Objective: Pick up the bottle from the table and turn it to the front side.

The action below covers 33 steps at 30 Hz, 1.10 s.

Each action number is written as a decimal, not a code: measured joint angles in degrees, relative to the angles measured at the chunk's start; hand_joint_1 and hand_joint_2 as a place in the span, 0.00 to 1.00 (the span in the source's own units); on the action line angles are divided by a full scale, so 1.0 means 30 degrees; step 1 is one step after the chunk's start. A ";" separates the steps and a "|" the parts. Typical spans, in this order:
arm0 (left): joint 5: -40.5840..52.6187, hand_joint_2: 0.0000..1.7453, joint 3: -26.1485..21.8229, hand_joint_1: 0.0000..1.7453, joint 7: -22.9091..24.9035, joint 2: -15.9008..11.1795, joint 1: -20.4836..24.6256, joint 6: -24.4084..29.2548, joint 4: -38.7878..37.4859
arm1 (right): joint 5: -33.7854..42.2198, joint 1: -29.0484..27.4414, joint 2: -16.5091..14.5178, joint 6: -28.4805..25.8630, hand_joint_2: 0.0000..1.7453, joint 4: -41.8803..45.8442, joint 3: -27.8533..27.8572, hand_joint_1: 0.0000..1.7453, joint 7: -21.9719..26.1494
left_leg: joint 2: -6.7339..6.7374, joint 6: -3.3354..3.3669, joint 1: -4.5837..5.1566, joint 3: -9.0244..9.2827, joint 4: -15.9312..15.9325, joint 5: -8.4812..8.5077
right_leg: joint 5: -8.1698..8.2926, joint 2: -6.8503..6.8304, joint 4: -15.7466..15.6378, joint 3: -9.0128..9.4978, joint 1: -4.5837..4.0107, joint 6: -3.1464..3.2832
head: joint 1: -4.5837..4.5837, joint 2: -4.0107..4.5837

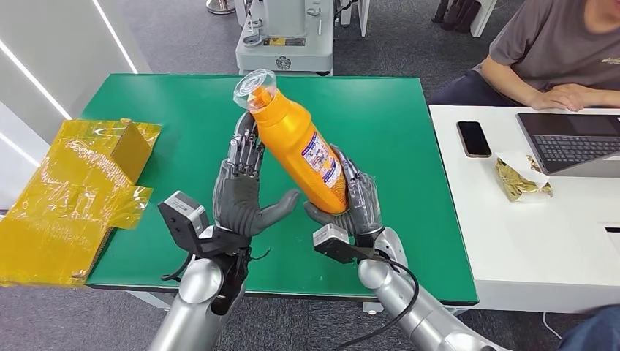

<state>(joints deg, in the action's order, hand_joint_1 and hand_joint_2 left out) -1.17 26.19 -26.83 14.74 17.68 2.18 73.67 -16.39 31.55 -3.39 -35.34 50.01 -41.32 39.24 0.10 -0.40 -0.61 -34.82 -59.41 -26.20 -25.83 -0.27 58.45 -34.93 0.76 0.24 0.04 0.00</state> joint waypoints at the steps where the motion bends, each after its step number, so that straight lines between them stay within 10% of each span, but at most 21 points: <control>1: 0.0007 1.00 -0.0011 0.00 -0.0018 0.0071 0.0201 0.0075 -0.0313 | 0.0113 0.0061 -0.0016 -0.0049 1.00 -0.0051 -0.0082 1.00 -0.0022 | -0.0001 0.0000 0.0000 0.0000 0.0000 0.0000 | 0.0000 -0.0001 0.0001 0.0001 0.0000 0.0000 | 0.0000 0.0000; 31: -0.1437 1.00 -0.1872 0.00 -0.0326 -0.0470 0.1457 0.1179 -0.2068 | 0.0436 0.0031 0.0040 0.0891 1.00 -0.0345 -0.2037 1.00 0.0085 | 0.0002 -0.0001 -0.0001 -0.0009 0.0001 -0.0001 | -0.0001 0.0007 0.0002 -0.0008 -0.0001 0.0000 | 0.0002 0.0000; 33: -0.1548 1.00 -0.1934 0.50 -0.0426 -0.0490 0.1406 0.1239 -0.2121 | 0.0418 0.0032 0.0096 0.0726 1.00 -0.0324 -0.2170 1.00 0.0067 | 0.0001 -0.0001 -0.0001 -0.0010 0.0001 -0.0001 | -0.0001 0.0006 0.0002 -0.0008 -0.0001 0.0000 | 0.0002 0.0000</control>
<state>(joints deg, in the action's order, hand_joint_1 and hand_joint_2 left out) -5.82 20.39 -28.11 13.27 21.90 5.90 67.30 -15.14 31.65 -3.10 -33.16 49.04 -47.83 39.44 0.11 -0.40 -0.61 -34.85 -59.41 -26.21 -25.83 -0.25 58.46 -34.96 0.76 0.24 0.04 0.00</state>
